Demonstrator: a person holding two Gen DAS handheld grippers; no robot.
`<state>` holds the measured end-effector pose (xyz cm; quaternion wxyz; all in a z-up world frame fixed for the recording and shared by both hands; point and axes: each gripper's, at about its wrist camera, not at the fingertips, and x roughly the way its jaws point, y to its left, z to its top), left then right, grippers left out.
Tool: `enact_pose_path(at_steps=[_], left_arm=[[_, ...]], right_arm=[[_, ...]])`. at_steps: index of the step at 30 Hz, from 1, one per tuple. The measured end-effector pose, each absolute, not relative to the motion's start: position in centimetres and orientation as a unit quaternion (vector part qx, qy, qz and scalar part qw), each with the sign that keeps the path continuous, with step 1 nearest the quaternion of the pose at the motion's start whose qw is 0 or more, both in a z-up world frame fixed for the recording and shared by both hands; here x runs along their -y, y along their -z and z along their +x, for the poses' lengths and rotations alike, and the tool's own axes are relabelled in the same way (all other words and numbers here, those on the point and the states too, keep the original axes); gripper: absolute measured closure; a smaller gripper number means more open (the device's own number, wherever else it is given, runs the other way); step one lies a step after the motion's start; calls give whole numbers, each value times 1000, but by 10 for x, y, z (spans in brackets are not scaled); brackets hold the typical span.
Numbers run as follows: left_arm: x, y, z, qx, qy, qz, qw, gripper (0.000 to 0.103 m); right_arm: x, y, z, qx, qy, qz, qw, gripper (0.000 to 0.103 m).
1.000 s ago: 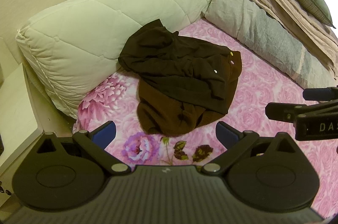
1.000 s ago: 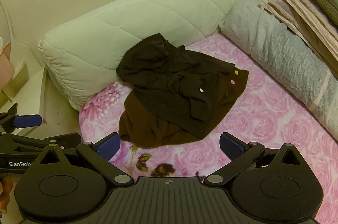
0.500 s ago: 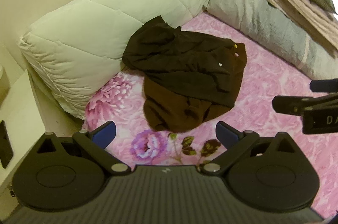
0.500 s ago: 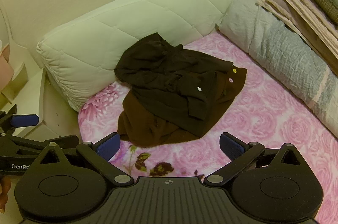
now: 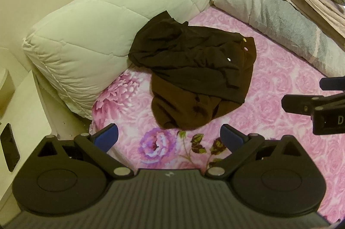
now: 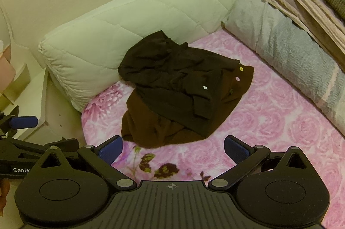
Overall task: Fold clothes
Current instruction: 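Move both grippers toward the crumpled dark brown sweater on the bed, then grasp the sweater with the left gripper while the right gripper grasps it too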
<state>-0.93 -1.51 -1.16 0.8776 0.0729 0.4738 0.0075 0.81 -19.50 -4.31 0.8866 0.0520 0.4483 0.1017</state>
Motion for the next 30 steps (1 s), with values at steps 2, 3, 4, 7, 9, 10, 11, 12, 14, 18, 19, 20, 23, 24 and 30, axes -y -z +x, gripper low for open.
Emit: enact_pose_path(at_steps=[2,3,4,7,9,10,11,12,14,18,19,20,23,24,30], left_arm=[[18,12,-10,-476,-8,76,876,4],[20,13,-11,-478,-7,79,875,4],[23,13,-12,-479,-7,81,874,4],[29,14,-16,-481,-6,90,872,4],[34,14,-18,-481,-5,98,871,4],[35,14,-20,-481,-4,101,871,4],[35,15,-20,-482,-2,104,870,4],[35,15,-20,-483,1,107,869,4],[32,17,-18,-485,12,110,868,4],[23,27,4,-482,34,148,863,4],[20,30,12,-478,40,162,862,4],[17,35,23,-474,47,178,861,4],[6,53,56,-462,69,219,857,3],[0,61,72,-457,75,233,855,3],[-37,108,163,-438,105,267,852,3]], right_arm=[[197,45,7,-449,-104,53,886,0],[199,46,7,-450,-104,54,885,0],[200,47,6,-450,-105,55,885,0],[211,48,2,-450,-103,64,885,0],[218,50,-1,-450,-102,69,885,0],[222,51,-2,-449,-103,72,885,0],[226,51,-3,-448,-102,77,885,0],[230,52,-4,-447,-100,82,885,0],[237,55,-3,-448,-93,94,884,0],[242,60,7,-449,-77,110,884,0],[241,62,11,-449,-76,110,884,0],[240,64,16,-449,-75,110,884,0],[231,69,31,-451,-73,97,884,0],[227,70,39,-453,-71,90,884,0],[191,87,102,-453,-93,35,886,3]])
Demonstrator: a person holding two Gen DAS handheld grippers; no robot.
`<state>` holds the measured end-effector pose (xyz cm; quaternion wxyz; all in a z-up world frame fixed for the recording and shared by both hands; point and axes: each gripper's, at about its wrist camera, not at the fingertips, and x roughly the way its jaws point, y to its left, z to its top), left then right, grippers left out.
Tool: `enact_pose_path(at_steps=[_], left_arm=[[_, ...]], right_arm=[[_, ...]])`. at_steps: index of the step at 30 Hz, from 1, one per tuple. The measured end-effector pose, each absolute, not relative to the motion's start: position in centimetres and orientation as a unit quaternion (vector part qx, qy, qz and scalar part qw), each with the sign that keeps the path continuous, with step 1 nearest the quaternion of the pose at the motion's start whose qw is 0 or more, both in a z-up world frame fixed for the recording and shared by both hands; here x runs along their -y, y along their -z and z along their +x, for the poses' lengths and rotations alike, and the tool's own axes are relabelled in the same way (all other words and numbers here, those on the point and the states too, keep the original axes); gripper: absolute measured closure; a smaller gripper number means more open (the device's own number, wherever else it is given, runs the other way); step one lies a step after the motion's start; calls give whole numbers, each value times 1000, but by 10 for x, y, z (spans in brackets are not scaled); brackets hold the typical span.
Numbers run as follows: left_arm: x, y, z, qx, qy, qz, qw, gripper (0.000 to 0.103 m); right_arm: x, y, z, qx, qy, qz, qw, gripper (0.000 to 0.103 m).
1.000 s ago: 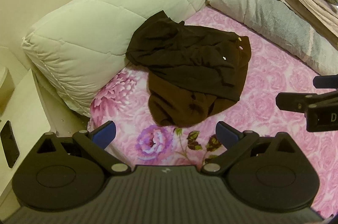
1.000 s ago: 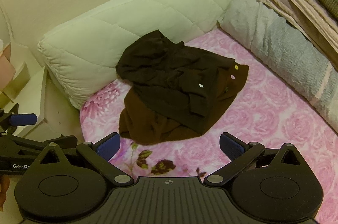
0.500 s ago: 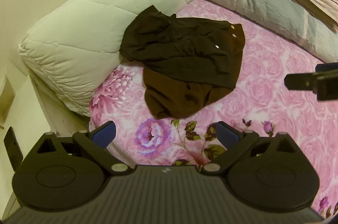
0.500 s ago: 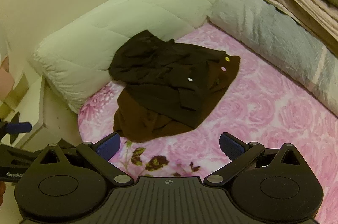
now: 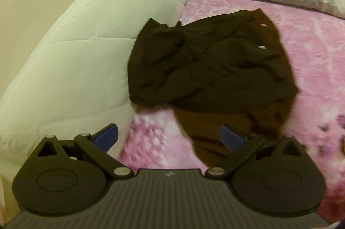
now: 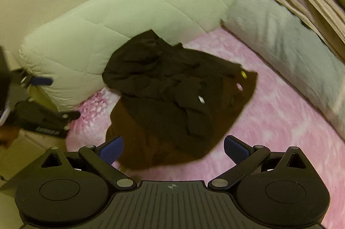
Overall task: Fold clothes
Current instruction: 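Grasp the sweater with the left gripper while the right gripper grasps it too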
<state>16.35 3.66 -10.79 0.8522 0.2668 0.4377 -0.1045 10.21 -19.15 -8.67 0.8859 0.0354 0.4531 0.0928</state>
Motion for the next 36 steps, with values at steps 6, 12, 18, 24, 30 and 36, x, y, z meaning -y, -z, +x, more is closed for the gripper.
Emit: enact_pose_path(at_steps=[6,12,18,24,30,36], left_arm=[[-68,153,242,-433,89,238,865,4],[-89,188,284,-439,73,163,881,5],[-91,215,303,-428,73,156,887,19],[-95,227,316,-428,78,145,889,45],[-90,204,305,-409,121,158,890,96],[-58,135,239,-335,238,179,894,97]], right_arm=[[155,126,195,-462,-135,-20,876,24],[130,167,287,-445,-175,-62,876,1],[110,205,374,-432,-225,-83,869,1],[89,242,431,-434,-253,-93,860,34],[103,220,407,-426,-217,-21,878,95],[176,145,320,-375,-128,79,915,96]])
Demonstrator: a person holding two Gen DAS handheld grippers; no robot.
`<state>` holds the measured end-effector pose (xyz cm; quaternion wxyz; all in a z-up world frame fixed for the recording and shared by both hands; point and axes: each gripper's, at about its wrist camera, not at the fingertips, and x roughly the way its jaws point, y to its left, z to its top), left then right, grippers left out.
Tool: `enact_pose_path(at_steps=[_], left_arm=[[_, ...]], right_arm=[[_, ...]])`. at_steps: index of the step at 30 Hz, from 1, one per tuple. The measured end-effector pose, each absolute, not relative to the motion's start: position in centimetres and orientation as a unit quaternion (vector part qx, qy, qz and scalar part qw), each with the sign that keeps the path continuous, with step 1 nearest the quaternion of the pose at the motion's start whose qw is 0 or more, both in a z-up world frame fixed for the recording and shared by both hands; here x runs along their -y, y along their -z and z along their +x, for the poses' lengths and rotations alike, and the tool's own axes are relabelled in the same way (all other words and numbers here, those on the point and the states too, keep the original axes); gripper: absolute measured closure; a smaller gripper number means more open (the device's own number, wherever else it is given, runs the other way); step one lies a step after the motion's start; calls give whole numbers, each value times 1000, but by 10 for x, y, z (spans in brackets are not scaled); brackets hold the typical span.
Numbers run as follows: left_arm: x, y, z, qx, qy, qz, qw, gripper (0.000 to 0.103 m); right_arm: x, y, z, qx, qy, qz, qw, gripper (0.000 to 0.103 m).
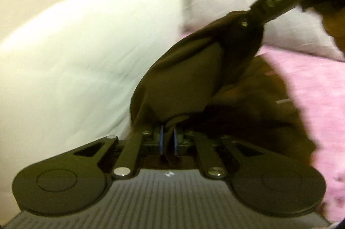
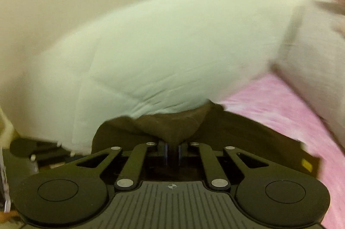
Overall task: Fold clothes
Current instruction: 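Grasp the sweater with the left gripper while the right gripper grasps it too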
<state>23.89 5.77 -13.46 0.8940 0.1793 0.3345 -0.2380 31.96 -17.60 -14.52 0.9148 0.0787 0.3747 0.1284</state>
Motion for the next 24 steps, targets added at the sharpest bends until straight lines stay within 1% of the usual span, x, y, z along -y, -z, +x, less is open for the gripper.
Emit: enact_pose_path(at_steps=[4,8,12,15,17,19,22,24], left_arm=[[-9,88,172,-298,342,188,871,98],[51,54,100,-271,429,193,840,99],[112,28,19,-242,501,207,804,99],[163,16,-56,-217,551,225,774,99],[193,12,-116,-203,616,239,723,99],[218,9,-174,-213,649,231,693,99],[254,-2,-248,-216,714,208,633,99],[274,-14,-284,-216,754,186,592,99]], right_arm=[[239,94,235,-340,-44,115,932,96],[299,53,131,-310,39,138,940,96],[355,19,1,-266,122,190,937,96],[388,3,-102,-226,165,218,935,96],[411,-7,-172,-198,193,236,932,96],[432,-18,-244,-177,218,244,928,96],[454,-46,-352,-154,272,231,921,96],[465,-67,-410,-144,309,219,914,97]])
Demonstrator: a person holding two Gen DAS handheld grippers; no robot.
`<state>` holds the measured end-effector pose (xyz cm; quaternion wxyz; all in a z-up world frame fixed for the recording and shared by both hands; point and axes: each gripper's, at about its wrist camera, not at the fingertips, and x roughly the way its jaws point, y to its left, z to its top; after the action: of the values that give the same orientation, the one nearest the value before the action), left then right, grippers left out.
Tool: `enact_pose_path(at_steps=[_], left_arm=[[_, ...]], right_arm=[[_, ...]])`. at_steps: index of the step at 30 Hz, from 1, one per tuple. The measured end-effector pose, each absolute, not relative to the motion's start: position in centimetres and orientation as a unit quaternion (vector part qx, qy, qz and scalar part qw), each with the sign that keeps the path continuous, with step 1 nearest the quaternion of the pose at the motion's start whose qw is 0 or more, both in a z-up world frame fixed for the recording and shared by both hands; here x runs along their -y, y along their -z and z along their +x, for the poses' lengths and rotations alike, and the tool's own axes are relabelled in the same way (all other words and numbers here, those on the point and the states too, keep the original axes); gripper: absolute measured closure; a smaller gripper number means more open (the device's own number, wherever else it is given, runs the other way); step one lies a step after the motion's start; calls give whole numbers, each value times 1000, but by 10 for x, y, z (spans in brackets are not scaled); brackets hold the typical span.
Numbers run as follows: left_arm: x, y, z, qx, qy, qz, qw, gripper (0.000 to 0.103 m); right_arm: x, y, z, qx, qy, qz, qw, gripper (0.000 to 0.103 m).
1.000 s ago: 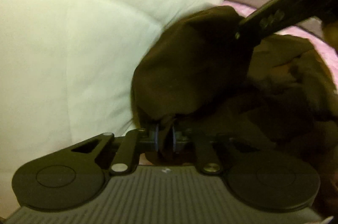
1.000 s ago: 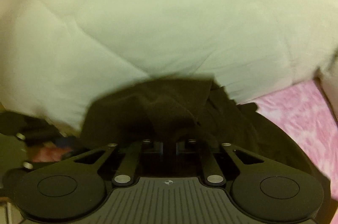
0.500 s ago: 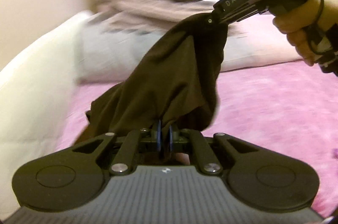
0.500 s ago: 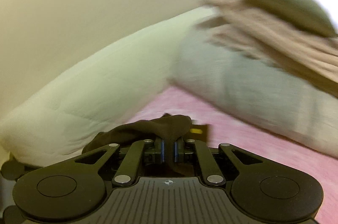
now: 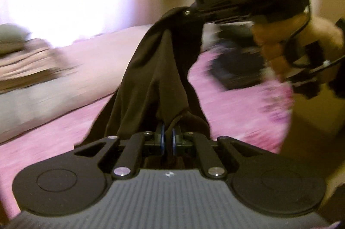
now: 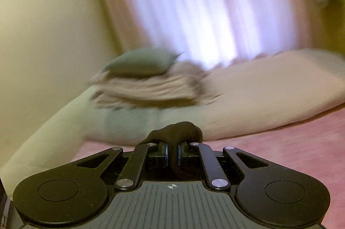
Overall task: Fold clothes
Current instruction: 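Grasp the sweater with the left gripper while the right gripper grasps it too, then lift the sweater with both grippers and shake it out in the air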
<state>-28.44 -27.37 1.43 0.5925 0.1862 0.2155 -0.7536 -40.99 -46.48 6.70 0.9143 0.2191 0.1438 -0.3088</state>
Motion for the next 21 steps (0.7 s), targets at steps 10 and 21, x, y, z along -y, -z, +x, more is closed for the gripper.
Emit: enact_pose_path(at_steps=[10,21], left_arm=[[316,-62,-305,-208,818,89,530,99],[304,52,-150,-365,584,152,709,74]], right_arm=[[490,-165,-508,-96,345,121,926,96],[528,-41,-324,-223,237,172,930,7]])
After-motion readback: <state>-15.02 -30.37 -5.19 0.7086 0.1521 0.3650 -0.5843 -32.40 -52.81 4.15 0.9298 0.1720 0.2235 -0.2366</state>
